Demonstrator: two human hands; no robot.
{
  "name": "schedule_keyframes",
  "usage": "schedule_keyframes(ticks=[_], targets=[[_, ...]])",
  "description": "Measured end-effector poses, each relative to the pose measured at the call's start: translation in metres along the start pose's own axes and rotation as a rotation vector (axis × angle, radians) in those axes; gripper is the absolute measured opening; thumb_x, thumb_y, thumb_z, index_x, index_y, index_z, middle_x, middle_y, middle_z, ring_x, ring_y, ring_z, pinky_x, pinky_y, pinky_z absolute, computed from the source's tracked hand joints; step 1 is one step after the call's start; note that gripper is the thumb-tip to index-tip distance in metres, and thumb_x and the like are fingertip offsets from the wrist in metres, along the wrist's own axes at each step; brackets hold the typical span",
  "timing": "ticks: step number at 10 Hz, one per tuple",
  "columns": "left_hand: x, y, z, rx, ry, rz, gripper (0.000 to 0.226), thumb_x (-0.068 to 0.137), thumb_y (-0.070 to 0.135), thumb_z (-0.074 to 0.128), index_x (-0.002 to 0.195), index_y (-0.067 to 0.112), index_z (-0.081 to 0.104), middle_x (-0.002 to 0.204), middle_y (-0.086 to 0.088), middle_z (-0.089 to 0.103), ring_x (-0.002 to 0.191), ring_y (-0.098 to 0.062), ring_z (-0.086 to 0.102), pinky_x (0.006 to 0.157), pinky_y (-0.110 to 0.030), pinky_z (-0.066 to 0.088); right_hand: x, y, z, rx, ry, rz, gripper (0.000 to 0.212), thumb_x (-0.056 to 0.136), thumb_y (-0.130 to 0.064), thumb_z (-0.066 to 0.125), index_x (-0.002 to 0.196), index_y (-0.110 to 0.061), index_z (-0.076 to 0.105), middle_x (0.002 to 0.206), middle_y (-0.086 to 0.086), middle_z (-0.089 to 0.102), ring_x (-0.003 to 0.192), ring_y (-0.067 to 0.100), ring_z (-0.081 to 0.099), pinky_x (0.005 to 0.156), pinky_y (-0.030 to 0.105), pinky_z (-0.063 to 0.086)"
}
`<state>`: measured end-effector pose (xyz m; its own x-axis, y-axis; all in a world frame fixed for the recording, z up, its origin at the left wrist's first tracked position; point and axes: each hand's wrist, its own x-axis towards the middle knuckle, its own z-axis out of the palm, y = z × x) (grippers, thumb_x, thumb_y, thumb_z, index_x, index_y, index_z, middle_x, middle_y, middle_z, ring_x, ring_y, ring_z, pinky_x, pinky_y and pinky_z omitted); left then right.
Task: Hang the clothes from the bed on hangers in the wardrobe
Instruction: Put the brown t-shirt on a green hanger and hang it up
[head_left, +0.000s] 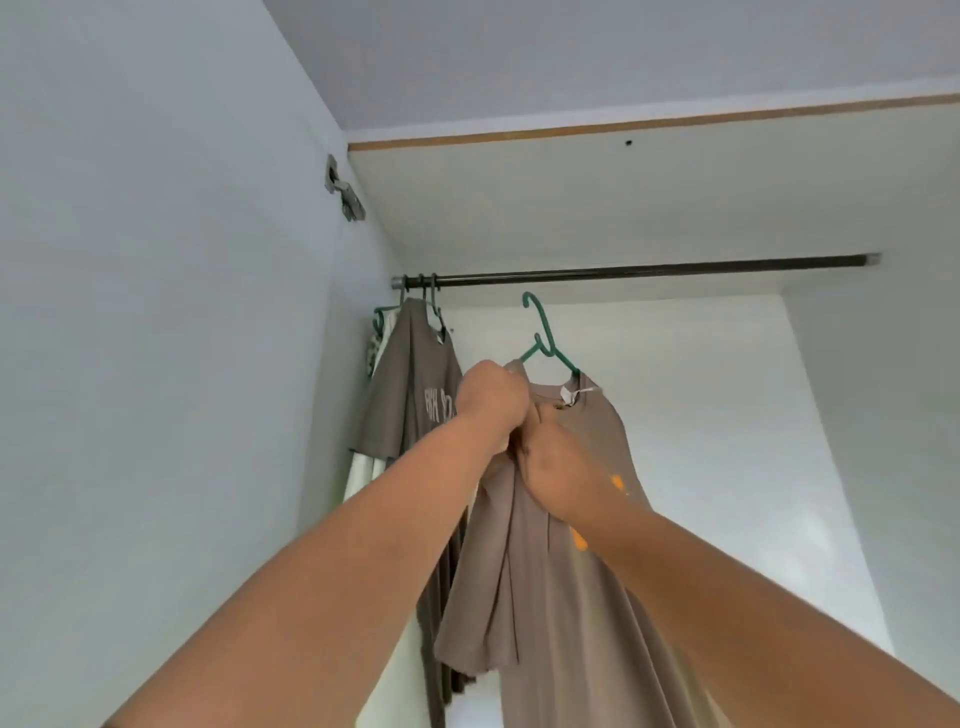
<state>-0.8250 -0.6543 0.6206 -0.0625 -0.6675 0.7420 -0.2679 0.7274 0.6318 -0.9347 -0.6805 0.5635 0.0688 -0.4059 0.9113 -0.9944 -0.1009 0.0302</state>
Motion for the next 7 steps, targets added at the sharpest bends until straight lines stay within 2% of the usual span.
schedule_keyframes(ticks=[1, 2, 4, 5, 6, 7], targets=[[0.061, -0.014, 0.003, -0.019, 0.016, 0.030, 0.027, 0.101, 0.022, 0.040, 0.105, 0.000, 0.057, 0.113, -0.019, 0.062, 0.100, -0.033, 0.059, 0.084, -0.036, 0.049, 0.048, 0.006, 0.023, -0.033, 0.079, -0.047, 0.023, 0.093, -0.005, 0.039, 0.114, -0.011, 0.045, 0.104, 0.014, 0.051, 0.075, 0.028, 0.053, 0.060, 0.042, 0.047], [0.107, -0.026, 0.007, 0.073, 0.024, 0.081, 0.029, 0.101, 0.015, 0.037, 0.109, -0.004, 0.057, 0.108, -0.018, 0.061, 0.098, -0.033, 0.060, 0.078, -0.036, 0.049, 0.090, 0.013, 0.051, -0.074, 0.076, -0.066, 0.026, 0.093, -0.001, 0.038, 0.116, -0.007, 0.048, 0.105, 0.017, 0.052, 0.070, 0.031, 0.053, 0.059, 0.042, 0.044], [0.178, -0.046, 0.015, 0.120, 0.040, 0.125, 0.033, 0.098, 0.011, 0.042, 0.121, -0.008, 0.056, 0.125, -0.023, 0.060, 0.115, -0.037, 0.057, 0.093, -0.038, 0.048, 0.159, 0.027, 0.103, 0.006, 0.093, -0.086, 0.033, 0.094, -0.006, 0.035, 0.125, -0.009, 0.044, 0.112, 0.017, 0.050, 0.082, 0.038, 0.057, 0.066, 0.042, 0.046], [0.206, -0.049, 0.015, 0.252, 0.056, 0.170, 0.032, 0.098, 0.010, 0.042, 0.121, -0.006, 0.057, 0.118, -0.020, 0.062, 0.113, -0.035, 0.058, 0.093, -0.037, 0.046, 0.191, 0.031, 0.124, 0.084, 0.118, -0.074, 0.030, 0.094, -0.008, 0.037, 0.124, -0.011, 0.045, 0.112, 0.015, 0.050, 0.087, 0.035, 0.057, 0.071, 0.040, 0.048], [0.229, -0.050, 0.016, 0.416, 0.046, 0.173, 0.027, 0.097, 0.002, 0.039, 0.112, -0.003, 0.062, 0.102, -0.010, 0.061, 0.099, -0.026, 0.056, 0.083, -0.027, 0.043, 0.219, 0.038, 0.141, 0.118, 0.126, -0.067, 0.025, 0.095, -0.008, 0.038, 0.118, -0.009, 0.046, 0.107, 0.015, 0.049, 0.084, 0.031, 0.053, 0.069, 0.035, 0.039], [0.258, -0.056, 0.024, 0.450, 0.101, 0.179, 0.023, 0.097, 0.005, 0.041, 0.100, -0.005, 0.062, 0.106, -0.016, 0.058, 0.092, -0.025, 0.053, 0.083, -0.030, 0.044, 0.241, 0.047, 0.155, 0.106, 0.133, -0.077, 0.020, 0.096, -0.009, 0.036, 0.114, -0.009, 0.046, 0.102, 0.012, 0.047, 0.081, 0.029, 0.051, 0.067, 0.035, 0.036]])
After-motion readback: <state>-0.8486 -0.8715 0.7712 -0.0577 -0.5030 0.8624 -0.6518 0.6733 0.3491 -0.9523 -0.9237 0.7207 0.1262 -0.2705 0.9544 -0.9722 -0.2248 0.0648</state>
